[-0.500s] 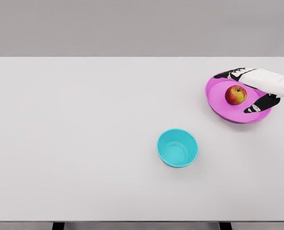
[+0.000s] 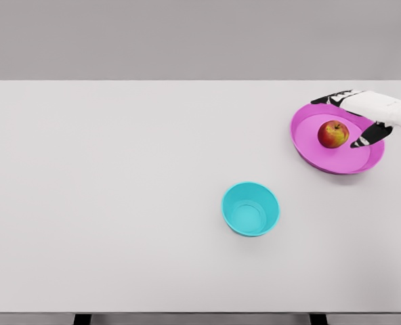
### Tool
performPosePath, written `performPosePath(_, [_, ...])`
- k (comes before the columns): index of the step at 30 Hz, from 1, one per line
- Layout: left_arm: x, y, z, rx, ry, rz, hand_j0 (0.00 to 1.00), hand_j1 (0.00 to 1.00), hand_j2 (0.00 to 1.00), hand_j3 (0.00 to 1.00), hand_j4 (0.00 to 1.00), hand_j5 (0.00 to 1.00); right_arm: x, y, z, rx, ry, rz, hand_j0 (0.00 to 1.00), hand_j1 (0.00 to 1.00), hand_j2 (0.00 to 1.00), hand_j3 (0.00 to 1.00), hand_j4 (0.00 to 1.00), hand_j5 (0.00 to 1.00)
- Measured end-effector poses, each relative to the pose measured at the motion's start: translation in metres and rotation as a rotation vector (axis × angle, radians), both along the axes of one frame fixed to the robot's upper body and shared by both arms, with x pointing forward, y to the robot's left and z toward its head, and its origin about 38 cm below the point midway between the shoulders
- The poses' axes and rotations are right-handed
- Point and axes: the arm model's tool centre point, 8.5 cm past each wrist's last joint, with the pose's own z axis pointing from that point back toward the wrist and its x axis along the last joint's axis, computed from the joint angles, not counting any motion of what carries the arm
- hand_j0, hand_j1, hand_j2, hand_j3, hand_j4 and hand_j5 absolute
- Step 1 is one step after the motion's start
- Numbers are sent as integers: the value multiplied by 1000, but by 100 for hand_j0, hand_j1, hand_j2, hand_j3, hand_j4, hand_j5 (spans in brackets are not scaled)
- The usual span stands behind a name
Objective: Put the apple from the pink plate into the blue bowl with your right arm
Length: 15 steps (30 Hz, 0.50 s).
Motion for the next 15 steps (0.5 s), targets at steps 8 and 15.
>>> performPosePath(8, [0, 0, 0, 0, 0, 0, 100, 100, 100, 100, 100, 100, 10, -11, -22, -35, 65, -30, 100, 100, 100, 100, 100, 100])
performPosePath(15, [0, 0, 0, 0, 0, 0, 100, 100, 100, 100, 100, 100, 17, -20, -23, -65, 72, -49, 100, 100, 100, 100, 100, 100])
